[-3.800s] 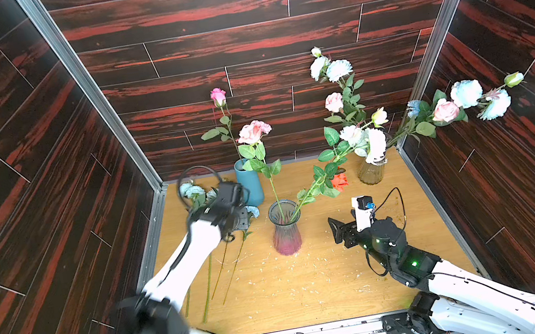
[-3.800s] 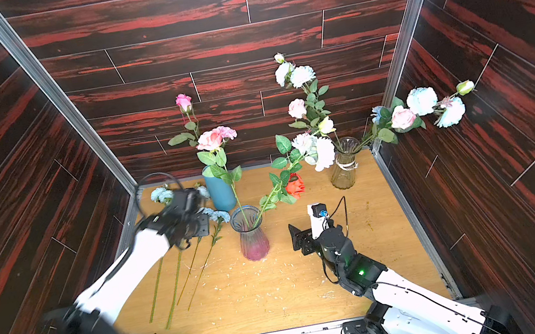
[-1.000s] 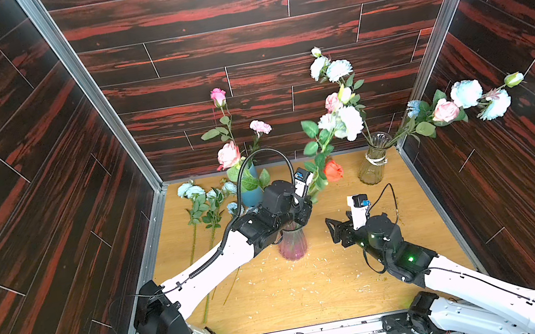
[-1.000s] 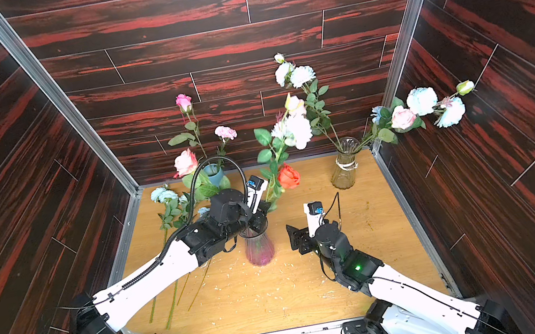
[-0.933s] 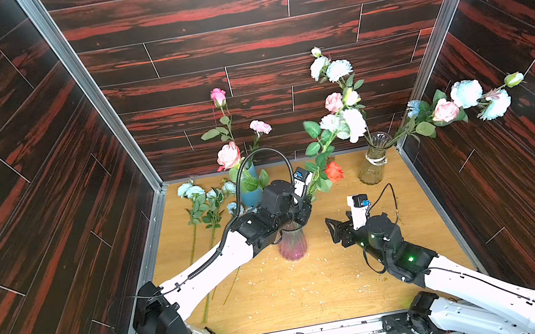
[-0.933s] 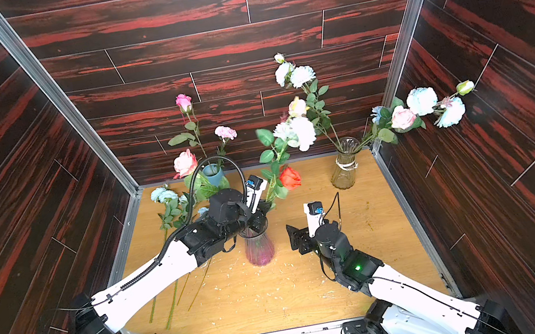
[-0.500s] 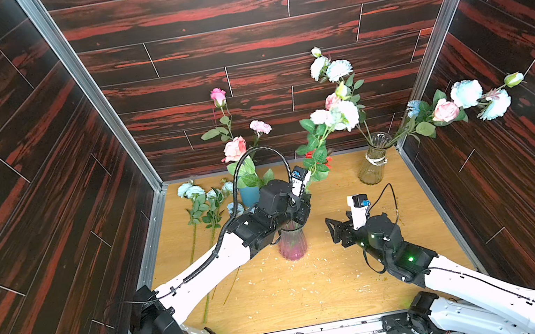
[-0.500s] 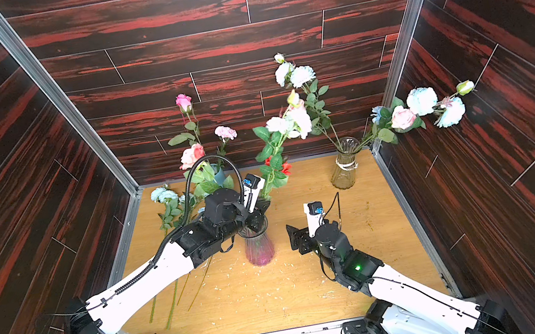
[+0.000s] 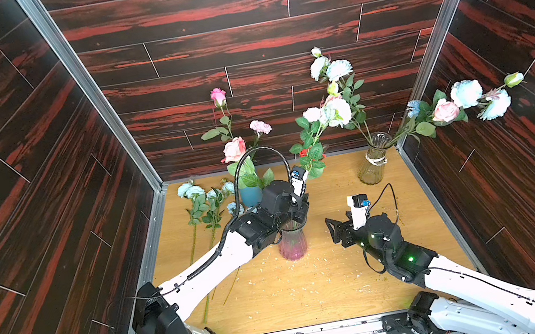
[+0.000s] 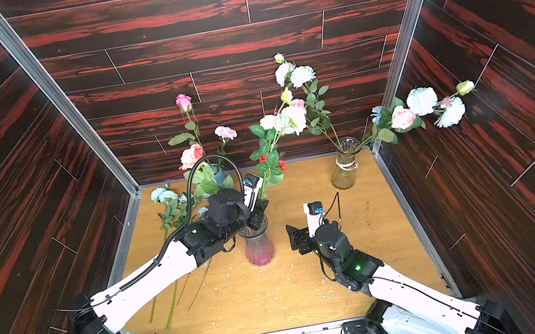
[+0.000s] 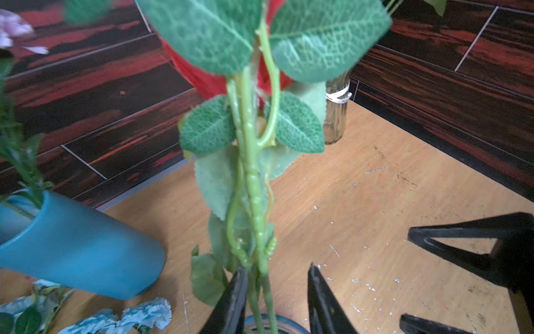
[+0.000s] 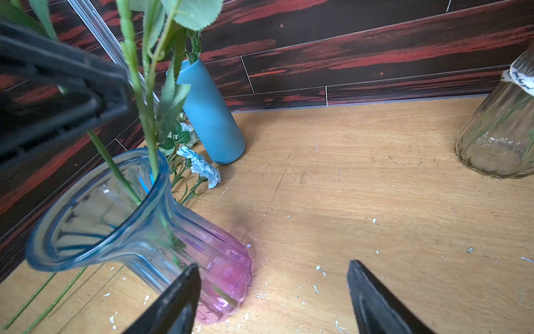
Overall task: Pick out blue flowers from the vase
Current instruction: Pick up the flower from the vase.
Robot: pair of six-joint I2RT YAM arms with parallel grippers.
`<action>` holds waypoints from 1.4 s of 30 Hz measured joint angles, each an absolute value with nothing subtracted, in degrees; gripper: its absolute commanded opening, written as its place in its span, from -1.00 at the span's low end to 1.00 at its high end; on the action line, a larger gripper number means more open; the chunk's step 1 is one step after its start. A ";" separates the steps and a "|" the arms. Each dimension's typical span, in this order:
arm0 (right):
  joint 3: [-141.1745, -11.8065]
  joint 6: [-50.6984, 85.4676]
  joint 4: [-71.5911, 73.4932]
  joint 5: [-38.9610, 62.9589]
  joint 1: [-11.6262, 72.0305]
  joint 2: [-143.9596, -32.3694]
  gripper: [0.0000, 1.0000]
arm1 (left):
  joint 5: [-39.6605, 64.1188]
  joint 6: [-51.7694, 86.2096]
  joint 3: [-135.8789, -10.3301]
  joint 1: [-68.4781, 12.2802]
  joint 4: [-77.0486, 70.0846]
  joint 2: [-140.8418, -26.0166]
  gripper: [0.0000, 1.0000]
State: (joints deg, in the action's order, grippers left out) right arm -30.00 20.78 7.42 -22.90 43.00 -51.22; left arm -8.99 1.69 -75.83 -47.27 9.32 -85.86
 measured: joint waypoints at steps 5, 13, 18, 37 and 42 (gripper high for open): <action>-30.00 20.75 7.44 -22.85 43.00 -51.22 0.64 | -8.69 1.58 -76.01 -47.27 9.17 -84.64 -0.19; -29.98 20.75 7.46 -22.59 43.00 -51.20 0.64 | -7.46 1.52 -77.41 -47.00 9.45 -86.15 -0.22; -29.93 20.75 7.49 -22.46 43.00 -51.20 0.64 | -6.02 1.58 -79.83 -45.98 10.20 -88.55 -0.27; -29.93 20.71 7.57 -22.00 43.00 -51.20 0.64 | -2.39 2.96 -80.71 -43.99 11.16 -90.08 -0.80; -29.93 20.71 7.55 -22.02 43.00 -51.22 0.64 | -1.98 3.01 -80.71 -43.99 11.16 -89.97 -0.91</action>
